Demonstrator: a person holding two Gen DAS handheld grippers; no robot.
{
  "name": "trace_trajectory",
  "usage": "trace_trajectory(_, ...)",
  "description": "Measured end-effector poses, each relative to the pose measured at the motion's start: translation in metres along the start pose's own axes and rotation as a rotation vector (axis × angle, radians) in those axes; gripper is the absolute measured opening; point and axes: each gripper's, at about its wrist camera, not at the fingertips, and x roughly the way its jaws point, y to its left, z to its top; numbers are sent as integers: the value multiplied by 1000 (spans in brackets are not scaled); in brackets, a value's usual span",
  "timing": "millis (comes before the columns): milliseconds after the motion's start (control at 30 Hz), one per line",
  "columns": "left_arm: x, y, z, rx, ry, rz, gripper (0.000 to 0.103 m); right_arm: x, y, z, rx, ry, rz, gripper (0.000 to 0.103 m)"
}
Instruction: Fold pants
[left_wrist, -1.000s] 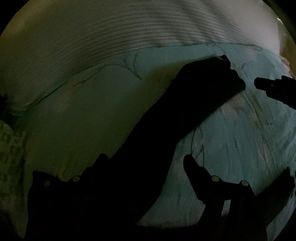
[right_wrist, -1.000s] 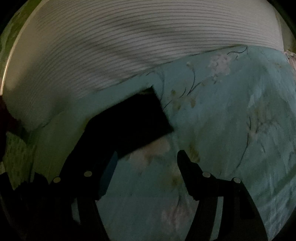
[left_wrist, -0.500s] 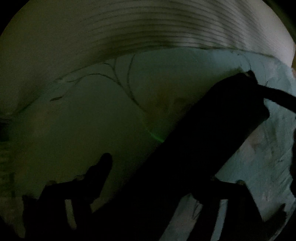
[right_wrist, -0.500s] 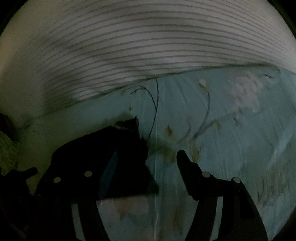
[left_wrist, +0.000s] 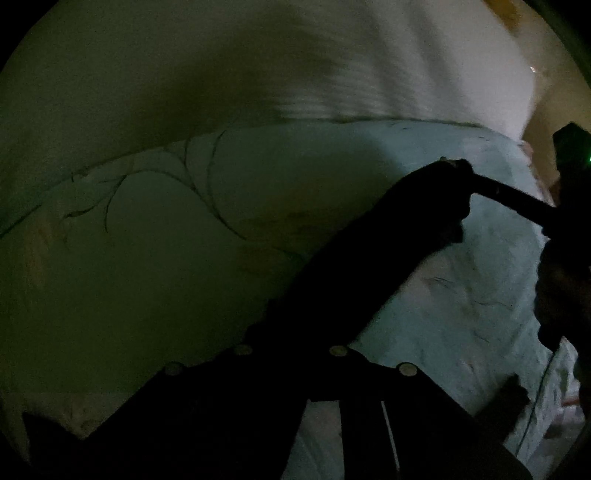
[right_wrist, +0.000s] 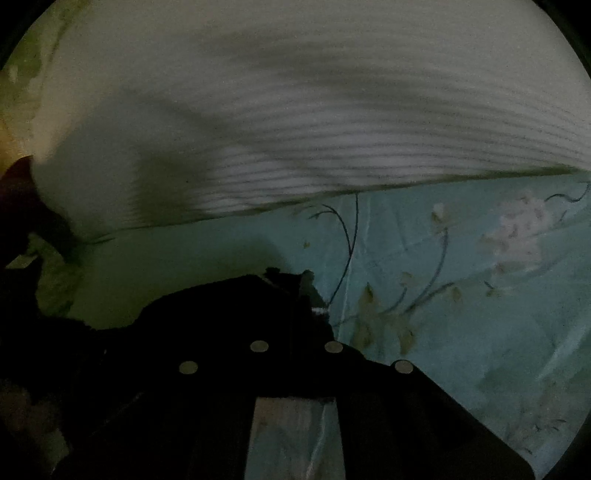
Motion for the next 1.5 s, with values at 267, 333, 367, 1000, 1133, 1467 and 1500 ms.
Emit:
trace_trajectory(267,-51,-37,-35,129,-23,-92,7,-78,-10,-33,-24,-25,44,3)
trace_trajectory(333,-57,-44,-47,145,-18,-116,7,-94,-10,-46,-21,-30,44,3)
trace_trajectory(367,-58,-53,-54,155,-11,-132,7,-97,-13,-50,-21,-28,41,3)
trace_trajectory(1000,-78,-105,-163,333,71,-209,7,-153,33,-194,-295,128,-74,3)
trace_trajectory(1133,-69,-111,-181,360,107,-214,7,-147,38,-221,-367,210,-110,3)
trace_trajectory(1467,-60,-107,-212,298,142,-181,11,-142,44,-254,-347,273,-123,3)
trace_trajectory(1500,-61,-105,-215,286,140,-182,11,-142,43,-255,-340,278,-126,3)
